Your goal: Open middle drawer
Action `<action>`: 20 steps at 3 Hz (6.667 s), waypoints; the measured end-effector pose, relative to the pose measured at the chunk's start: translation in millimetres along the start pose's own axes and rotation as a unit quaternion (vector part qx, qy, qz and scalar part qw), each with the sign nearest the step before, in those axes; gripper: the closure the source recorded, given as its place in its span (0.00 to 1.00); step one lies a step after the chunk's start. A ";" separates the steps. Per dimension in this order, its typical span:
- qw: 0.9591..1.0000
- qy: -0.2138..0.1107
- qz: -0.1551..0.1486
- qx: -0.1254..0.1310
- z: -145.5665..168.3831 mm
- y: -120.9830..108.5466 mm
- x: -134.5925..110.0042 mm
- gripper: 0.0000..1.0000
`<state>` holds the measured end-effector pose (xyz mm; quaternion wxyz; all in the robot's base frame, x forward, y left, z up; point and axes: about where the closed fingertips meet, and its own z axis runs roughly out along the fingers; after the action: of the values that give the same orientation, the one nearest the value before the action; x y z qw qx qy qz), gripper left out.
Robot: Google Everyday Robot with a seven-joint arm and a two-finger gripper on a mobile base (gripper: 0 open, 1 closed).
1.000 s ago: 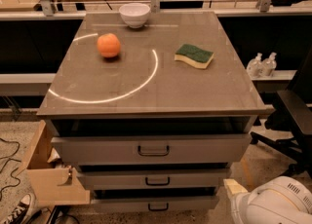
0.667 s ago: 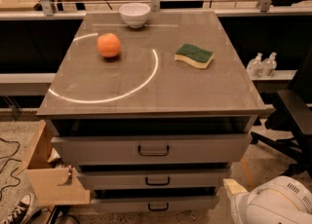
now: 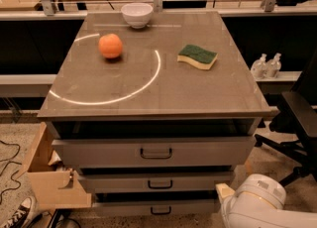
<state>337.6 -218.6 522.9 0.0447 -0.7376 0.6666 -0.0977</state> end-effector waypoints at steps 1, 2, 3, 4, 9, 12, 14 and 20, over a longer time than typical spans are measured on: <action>1.000 0.020 -0.017 -0.009 20.7 -5.4 -18.2 0.00; 1.000 0.018 -0.007 -0.011 39.1 -10.7 -36.3 0.00; 1.000 0.001 0.010 -0.009 52.0 -16.6 -48.9 0.00; 0.999 -0.027 0.020 -0.012 65.5 -21.9 -64.7 0.00; 0.995 -0.086 -0.035 -0.031 99.1 -45.1 -147.7 0.00; 0.992 -0.116 -0.035 -0.035 114.9 -63.6 -179.9 0.00; 0.994 -0.095 -0.039 -0.049 131.8 -66.4 -188.9 0.00; 0.993 -0.094 -0.044 -0.052 133.6 -66.0 -194.5 1.00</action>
Offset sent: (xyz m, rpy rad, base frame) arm 0.0228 0.0612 -0.0713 -0.0283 0.0219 -0.0216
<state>411.2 -27.1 388.9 0.0643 -0.7733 0.6308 0.0051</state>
